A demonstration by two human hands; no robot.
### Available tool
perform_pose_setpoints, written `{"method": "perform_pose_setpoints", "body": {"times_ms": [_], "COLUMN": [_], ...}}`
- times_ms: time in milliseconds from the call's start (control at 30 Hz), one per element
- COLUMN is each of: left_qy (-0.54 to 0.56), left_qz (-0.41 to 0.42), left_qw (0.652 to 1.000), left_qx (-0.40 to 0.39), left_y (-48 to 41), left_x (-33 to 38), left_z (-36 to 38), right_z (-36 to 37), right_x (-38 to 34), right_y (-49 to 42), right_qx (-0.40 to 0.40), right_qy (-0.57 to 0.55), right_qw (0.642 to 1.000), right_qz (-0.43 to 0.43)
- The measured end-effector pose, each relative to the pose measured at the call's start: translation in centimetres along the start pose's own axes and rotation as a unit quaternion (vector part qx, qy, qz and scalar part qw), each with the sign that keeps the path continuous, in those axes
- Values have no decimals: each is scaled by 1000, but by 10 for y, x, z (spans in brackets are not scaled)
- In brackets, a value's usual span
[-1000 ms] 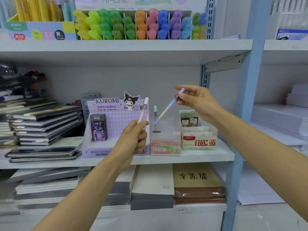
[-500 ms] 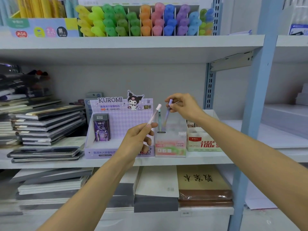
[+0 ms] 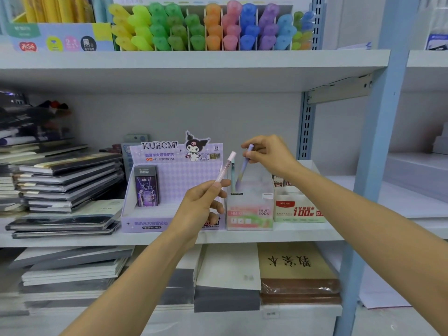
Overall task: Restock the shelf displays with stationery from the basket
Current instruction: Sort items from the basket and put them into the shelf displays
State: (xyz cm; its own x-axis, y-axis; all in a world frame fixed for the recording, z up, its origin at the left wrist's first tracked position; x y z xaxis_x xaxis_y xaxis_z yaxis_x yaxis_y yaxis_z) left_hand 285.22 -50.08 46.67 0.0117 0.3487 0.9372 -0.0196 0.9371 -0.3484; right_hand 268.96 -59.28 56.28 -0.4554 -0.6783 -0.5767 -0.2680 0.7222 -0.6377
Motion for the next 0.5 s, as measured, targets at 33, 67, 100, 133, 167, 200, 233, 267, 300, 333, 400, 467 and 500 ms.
{"method": "perform_pose_setpoints", "body": {"times_ms": [33,67,100,133,167,200,233,267,300,333,400,467,500], "left_qy": [-1,0,1,2,3,2,0,-2,-4,-4,-4,-2,-1], "left_qz": [0,-1,-1,0,1,1,1,1,1,1,0,0,0], "left_qw": [1000,1000,1000,1000,1000,1000,1000,1000,1000,1000,1000,1000,1000], "left_qx": [1,0,-1,-3,-6,-7,-8,-9,-9,-9,-8,-7,-7], "left_y": [0,0,0,0,1,1,1,1,1,1,1,1,1], "left_x": [0,0,0,0,1,1,1,1,1,1,1,1,1], "left_z": [0,0,1,1,1,1,0,0,0,0,-1,-1,-1], "right_z": [3,4,4,4,4,4,4,4,5,8,13,14,14], "right_x": [1,1,1,1,0,-1,-1,-1,-2,-1,0,-1,-2], "right_y": [1,1,0,-1,-3,-4,-5,-6,-7,-8,-9,-11,-12], "right_qx": [-6,-11,-18,-27,-35,-41,-41,-39,-38,-43,-61,-77,-85], "right_qy": [2,4,5,5,4,0,-11,-22,-27,-23,-10,2,10], "right_qw": [1000,1000,1000,1000,999,999,999,999,999,999,998,997,996], "right_qz": [-3,-5,-7,-9,-11,-12,-12,-11,-10,-9,-3,-1,-2]}}
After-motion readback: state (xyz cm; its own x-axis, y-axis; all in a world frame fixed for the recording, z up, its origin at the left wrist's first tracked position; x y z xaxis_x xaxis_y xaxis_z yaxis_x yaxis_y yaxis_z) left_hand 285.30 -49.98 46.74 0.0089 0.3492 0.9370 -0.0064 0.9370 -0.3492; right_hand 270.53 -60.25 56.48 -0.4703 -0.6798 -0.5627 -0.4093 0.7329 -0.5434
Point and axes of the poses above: each hand's wrist, its own y-axis away from the middle knuckle, its own z-axis out of the palm, x = y × z, the point moved 8 cm from there along -y, towards the middle knuckle
